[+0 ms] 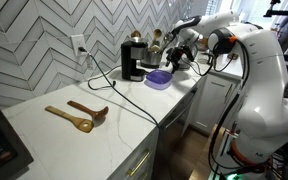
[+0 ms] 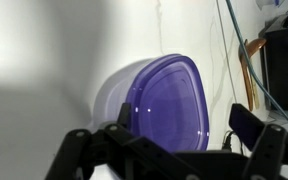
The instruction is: Put the dark blue lid on top of the clear bowl on the right
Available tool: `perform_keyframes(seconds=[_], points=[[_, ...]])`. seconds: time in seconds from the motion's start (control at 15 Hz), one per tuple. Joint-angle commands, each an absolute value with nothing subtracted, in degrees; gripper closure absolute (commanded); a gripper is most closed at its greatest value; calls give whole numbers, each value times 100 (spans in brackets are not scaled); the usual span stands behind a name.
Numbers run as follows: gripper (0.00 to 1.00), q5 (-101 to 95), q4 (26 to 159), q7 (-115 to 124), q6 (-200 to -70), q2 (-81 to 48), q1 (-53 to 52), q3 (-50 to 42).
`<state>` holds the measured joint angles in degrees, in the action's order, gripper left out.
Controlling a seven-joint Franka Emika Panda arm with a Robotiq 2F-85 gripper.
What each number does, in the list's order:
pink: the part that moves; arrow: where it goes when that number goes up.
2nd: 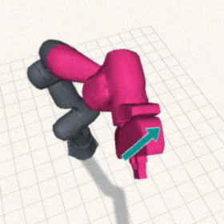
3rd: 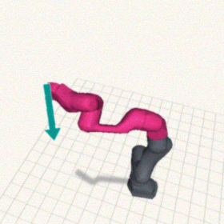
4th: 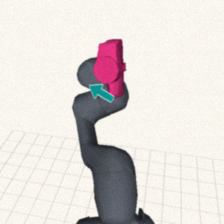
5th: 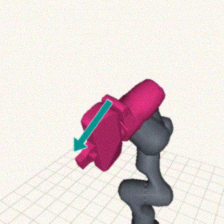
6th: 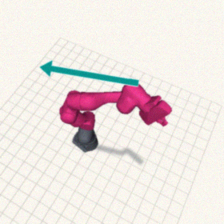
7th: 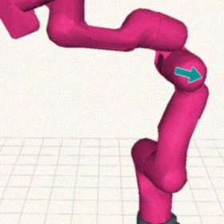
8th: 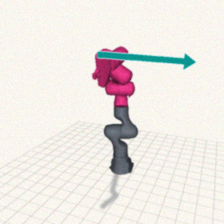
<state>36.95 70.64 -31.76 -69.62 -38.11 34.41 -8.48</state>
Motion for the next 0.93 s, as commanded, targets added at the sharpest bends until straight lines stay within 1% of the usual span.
perform_keyframes(seconds=[0.0, 0.53, 0.87], points=[[0, 3519, 7188, -3020, -7065, -3685, 3369, -955], [0, 3111, 7355, -3000, -7402, -3393, 3193, -1075], [0, 2482, 7893, -3099, -8035, -2761, 2856, -1163]])
